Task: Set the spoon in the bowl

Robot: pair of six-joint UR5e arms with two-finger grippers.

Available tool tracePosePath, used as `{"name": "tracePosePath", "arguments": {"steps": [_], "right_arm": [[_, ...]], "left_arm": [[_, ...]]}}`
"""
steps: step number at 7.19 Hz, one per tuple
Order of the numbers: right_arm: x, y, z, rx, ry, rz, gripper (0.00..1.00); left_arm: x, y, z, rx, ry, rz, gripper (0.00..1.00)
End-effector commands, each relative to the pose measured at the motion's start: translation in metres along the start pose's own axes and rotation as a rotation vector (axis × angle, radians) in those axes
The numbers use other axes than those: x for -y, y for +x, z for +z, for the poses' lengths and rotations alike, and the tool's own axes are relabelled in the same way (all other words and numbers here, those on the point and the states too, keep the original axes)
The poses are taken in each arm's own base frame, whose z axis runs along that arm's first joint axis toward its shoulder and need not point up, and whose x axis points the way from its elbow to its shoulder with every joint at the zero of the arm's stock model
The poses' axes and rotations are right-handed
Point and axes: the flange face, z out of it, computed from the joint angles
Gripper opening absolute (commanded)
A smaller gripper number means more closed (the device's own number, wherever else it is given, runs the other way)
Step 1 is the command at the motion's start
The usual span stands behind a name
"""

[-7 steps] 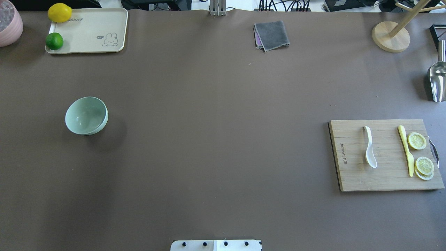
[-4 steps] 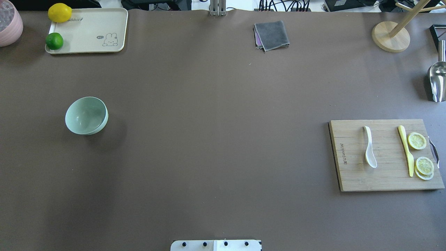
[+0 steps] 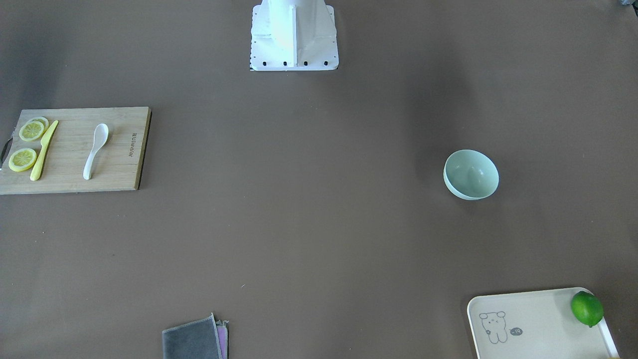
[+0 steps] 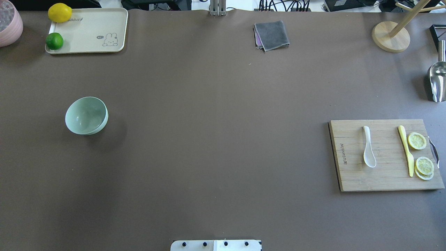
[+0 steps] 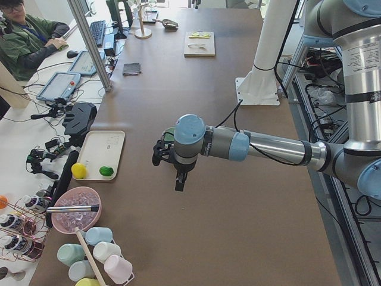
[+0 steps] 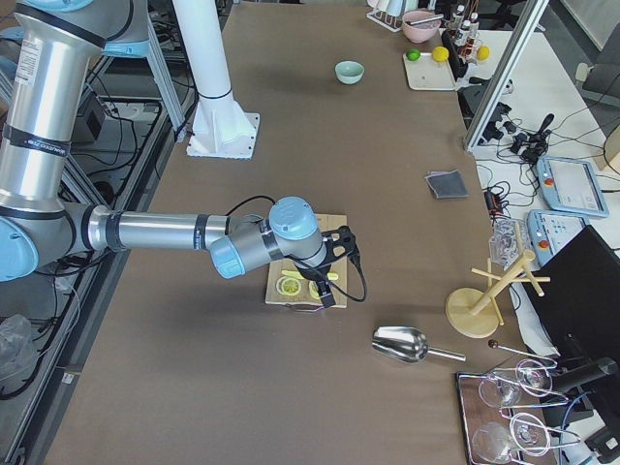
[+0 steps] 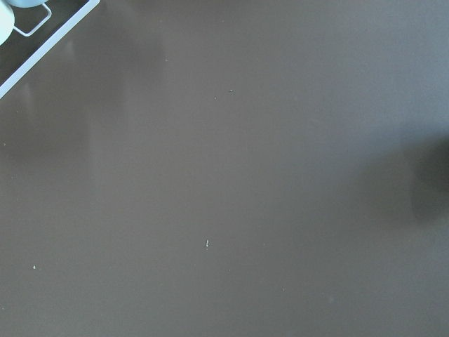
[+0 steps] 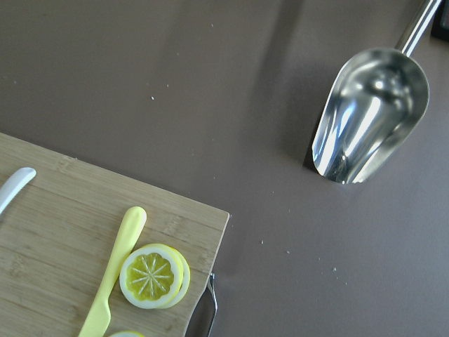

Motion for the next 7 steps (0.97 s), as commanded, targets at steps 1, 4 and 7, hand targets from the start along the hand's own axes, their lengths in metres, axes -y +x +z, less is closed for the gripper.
{"name": "tracePosePath", "arguments": {"steps": [1,4,7], "right_arm": [[0.029,-0.014,-0.007,0.009,0.065,0.016,1.0],[0.088,-0.09,0.043,0.033,0.031,0.211,1.0],[0.12,-0.167,0.084,0.01,0.044,0.298,1.0]], "left_arm": [[0.044,0.009,-0.008,0.009,0.133,0.141,0.99],[0.066,-0.001,0.01,-0.011,0.226,0.267,0.99],[0.078,0.094,0.099,-0.129,0.08,0.173,0.99]]}}
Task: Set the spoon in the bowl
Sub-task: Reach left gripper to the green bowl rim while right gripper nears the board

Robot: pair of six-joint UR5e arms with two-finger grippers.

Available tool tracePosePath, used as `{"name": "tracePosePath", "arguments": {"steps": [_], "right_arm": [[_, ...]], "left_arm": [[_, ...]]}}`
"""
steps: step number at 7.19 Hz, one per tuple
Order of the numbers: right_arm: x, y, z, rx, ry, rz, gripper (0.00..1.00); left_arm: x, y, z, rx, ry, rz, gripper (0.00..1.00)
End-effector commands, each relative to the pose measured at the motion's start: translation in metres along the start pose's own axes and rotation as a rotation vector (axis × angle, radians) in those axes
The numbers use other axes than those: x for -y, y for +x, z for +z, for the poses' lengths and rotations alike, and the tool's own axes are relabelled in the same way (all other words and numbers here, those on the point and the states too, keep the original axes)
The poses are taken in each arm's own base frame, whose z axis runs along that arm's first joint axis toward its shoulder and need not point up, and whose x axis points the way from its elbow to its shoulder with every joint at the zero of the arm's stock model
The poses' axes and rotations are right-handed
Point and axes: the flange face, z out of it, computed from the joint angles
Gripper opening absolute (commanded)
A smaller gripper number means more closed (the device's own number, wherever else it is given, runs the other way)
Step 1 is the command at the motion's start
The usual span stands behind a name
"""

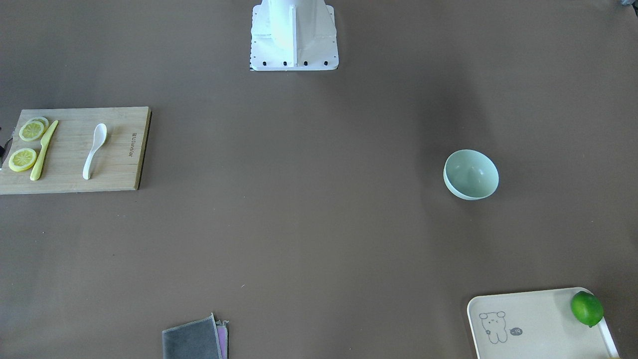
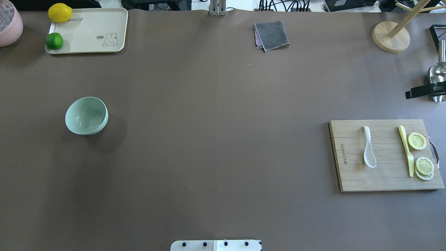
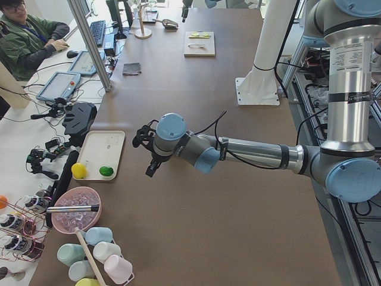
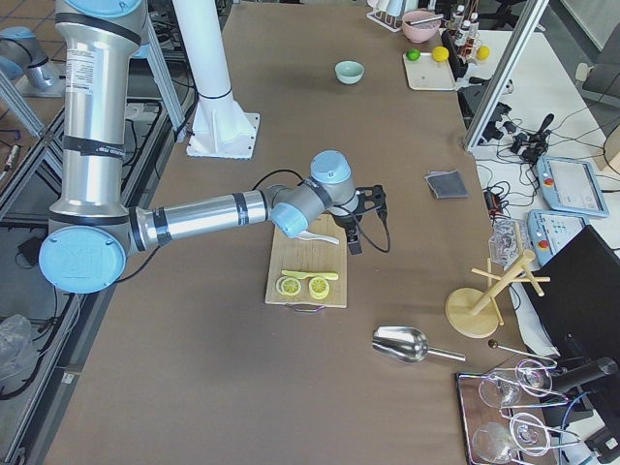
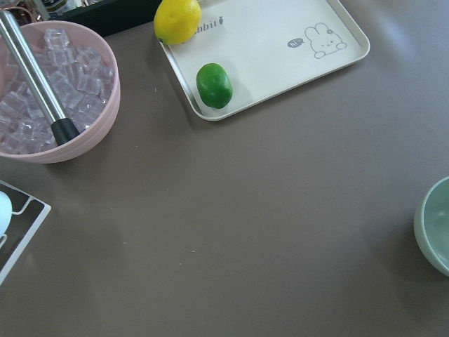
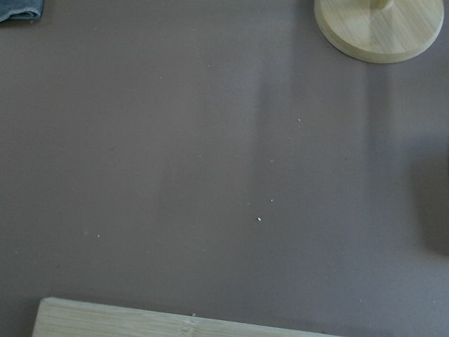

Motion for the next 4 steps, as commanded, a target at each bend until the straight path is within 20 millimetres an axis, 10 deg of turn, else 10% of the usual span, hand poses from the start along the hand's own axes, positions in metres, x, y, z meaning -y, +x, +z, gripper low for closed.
{"name": "tracePosePath", "arguments": {"steps": [1,4], "right_arm": [[0.002,-0.058,0.009,0.037,0.011,0.08,1.0],[-0.016,-0.109,0.014,0.062,0.002,0.211,0.96]], "left_arm": [[0.03,0.088,0.075,-0.106,-0.073,-0.154,0.99],[0.029,0.134,0.177,-0.091,-0.03,-0.26,0.98]]}}
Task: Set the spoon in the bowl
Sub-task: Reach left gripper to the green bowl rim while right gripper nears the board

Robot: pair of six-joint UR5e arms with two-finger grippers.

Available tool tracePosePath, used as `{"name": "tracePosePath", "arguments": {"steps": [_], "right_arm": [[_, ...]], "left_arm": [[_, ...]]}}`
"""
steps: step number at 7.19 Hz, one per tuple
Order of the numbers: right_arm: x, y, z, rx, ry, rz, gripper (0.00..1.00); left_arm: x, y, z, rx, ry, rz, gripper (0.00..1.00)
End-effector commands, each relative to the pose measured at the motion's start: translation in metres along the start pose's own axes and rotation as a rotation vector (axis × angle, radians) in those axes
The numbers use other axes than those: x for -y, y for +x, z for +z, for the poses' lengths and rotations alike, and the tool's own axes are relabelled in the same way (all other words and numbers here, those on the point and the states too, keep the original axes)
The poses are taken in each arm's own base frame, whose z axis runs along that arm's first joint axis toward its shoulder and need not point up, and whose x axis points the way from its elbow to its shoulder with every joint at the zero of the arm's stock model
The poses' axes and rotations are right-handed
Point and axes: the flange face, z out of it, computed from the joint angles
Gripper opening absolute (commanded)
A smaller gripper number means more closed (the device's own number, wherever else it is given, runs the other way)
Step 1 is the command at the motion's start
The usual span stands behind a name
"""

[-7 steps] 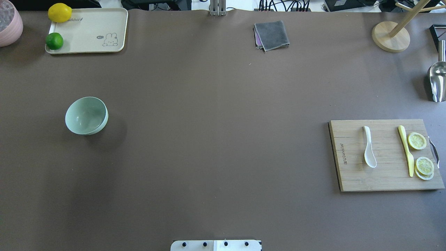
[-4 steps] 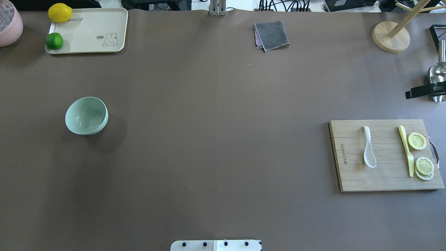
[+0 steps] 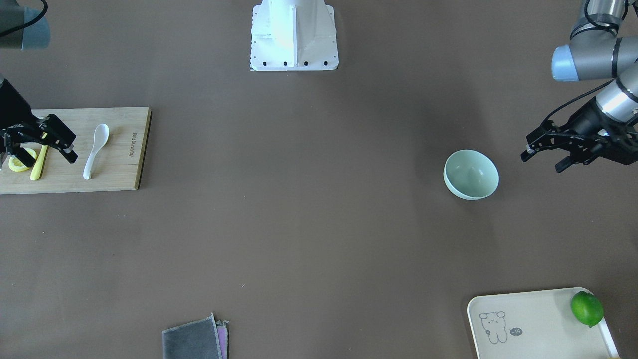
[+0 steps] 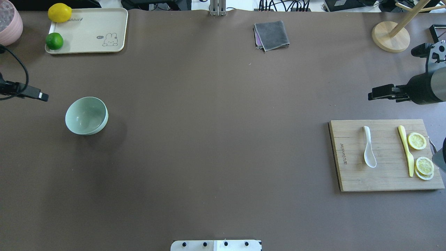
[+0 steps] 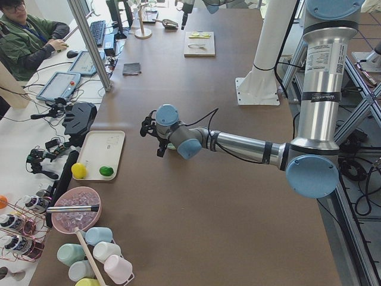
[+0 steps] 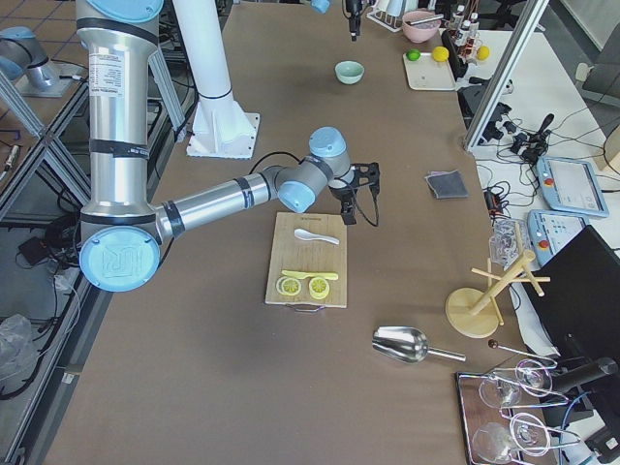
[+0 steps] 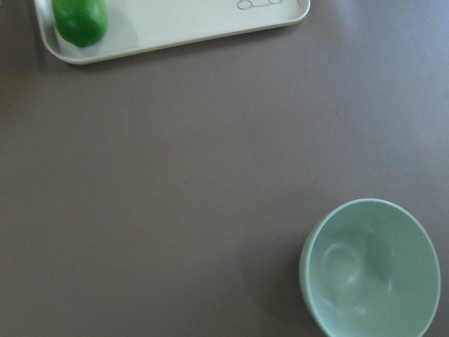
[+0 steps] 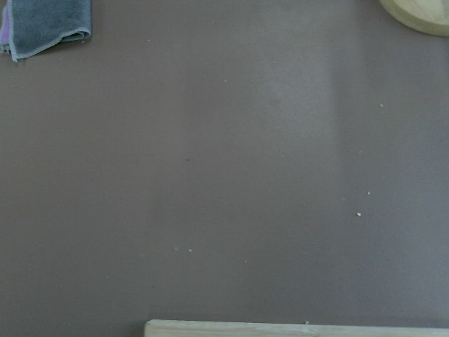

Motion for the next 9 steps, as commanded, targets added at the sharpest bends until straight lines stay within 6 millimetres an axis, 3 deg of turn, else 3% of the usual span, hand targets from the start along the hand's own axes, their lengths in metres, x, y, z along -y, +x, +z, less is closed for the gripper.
{"name": "tracePosePath", "arguments": {"steps": [1,2,3,4,5,7,8,9], "right_arm": [[-0.017,-0.02,0.013,-0.012,-0.002,0.086,0.95],[-0.028,-0.023,0.024,-0.044,-0.008,0.116,0.94],[-0.037,-0.025,0.033,-0.065,-0.003,0.112,0.94],[-0.041,-0.025,0.038,-0.077,0.002,0.104,0.94],[-0.045,-0.024,0.04,-0.082,-0.003,0.101,0.94],[-0.048,-0.025,0.042,-0.078,-0.007,0.095,0.94],[-0.049,-0.025,0.042,-0.077,-0.008,0.094,0.94],[-0.049,-0.025,0.045,-0.079,-0.012,0.093,0.94]], "left_arm": [[0.009,0.025,0.058,-0.025,0.017,-0.072,0.97],[0.0,0.028,0.075,-0.032,0.001,-0.06,0.88],[-0.002,0.027,0.077,-0.031,0.015,-0.051,0.61],[-0.007,0.034,0.084,-0.037,0.001,-0.043,0.24],[-0.01,0.038,0.087,-0.039,-0.005,-0.037,0.0],[-0.005,0.054,0.081,-0.059,0.009,-0.04,0.0],[0.011,0.086,0.069,-0.1,0.034,-0.094,0.0],[0.017,0.12,0.071,-0.138,0.036,-0.137,0.0]]}}
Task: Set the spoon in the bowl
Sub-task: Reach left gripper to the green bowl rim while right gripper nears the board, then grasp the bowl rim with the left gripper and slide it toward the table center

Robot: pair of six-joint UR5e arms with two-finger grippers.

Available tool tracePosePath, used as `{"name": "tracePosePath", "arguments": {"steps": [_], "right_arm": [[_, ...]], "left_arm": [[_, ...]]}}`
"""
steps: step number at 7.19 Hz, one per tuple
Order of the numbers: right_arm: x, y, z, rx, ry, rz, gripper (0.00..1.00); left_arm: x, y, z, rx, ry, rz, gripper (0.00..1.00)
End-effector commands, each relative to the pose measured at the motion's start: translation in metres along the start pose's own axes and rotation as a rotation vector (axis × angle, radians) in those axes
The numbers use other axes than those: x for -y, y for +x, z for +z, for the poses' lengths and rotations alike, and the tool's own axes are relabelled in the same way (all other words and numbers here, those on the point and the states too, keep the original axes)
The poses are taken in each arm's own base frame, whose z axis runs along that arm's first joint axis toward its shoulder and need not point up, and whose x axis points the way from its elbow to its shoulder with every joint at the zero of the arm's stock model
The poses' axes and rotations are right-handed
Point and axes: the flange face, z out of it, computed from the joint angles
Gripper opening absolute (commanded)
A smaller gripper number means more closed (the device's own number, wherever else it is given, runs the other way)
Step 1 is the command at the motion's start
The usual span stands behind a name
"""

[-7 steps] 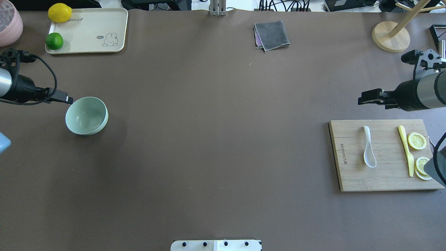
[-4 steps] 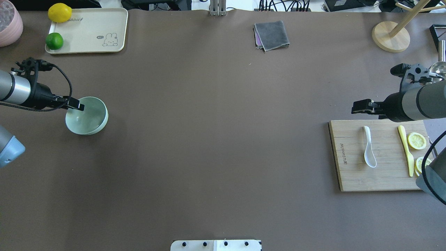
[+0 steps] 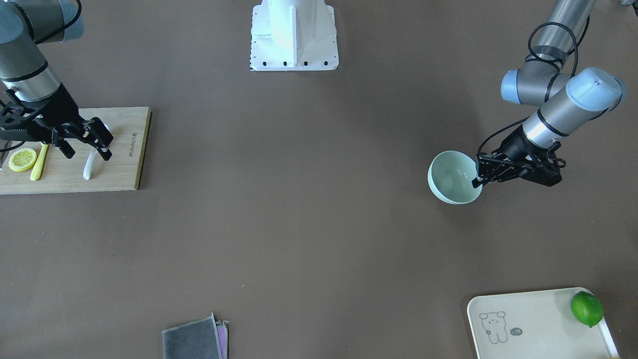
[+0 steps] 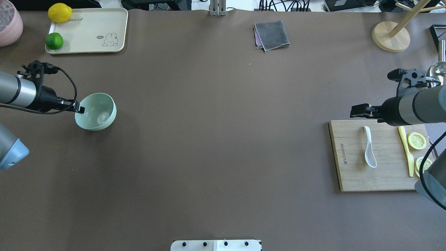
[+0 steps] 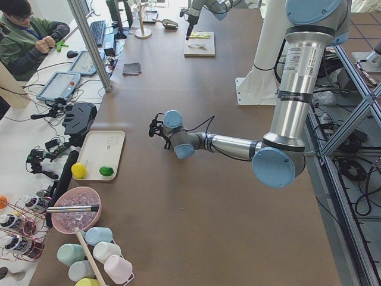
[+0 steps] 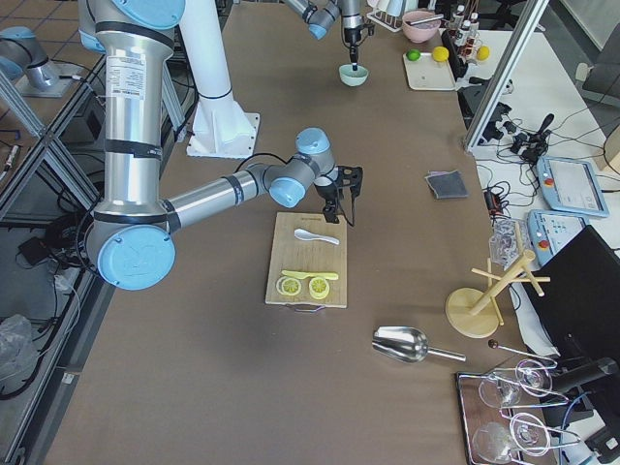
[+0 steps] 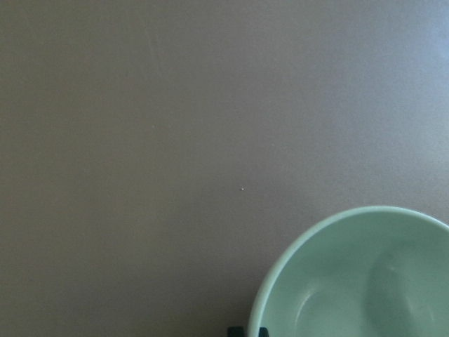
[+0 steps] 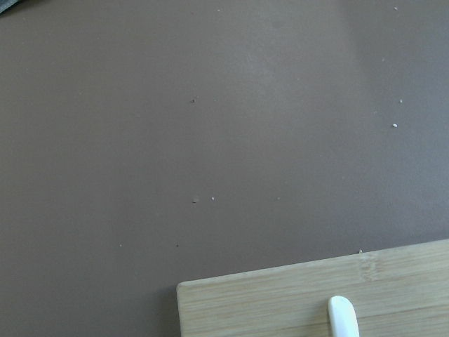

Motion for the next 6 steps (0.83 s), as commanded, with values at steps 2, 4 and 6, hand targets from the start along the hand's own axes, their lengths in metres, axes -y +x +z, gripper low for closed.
{"name": "tracePosePath", "arguments": {"steps": [2,4,6], "right_arm": [[-0.012,0.006,0.015,-0.038,0.003,-0.02,0.94],[-0.021,0.011,0.019,-0.054,-0.007,-0.039,0.94],[-0.022,0.011,0.02,-0.053,-0.009,-0.053,0.95]], "left_arm": [[0.0,0.134,0.035,-0.056,0.051,-0.107,0.0],[-0.018,0.241,0.045,-0.01,0.048,-0.167,0.0],[-0.064,0.336,0.083,0.029,0.067,-0.153,0.0]]}}
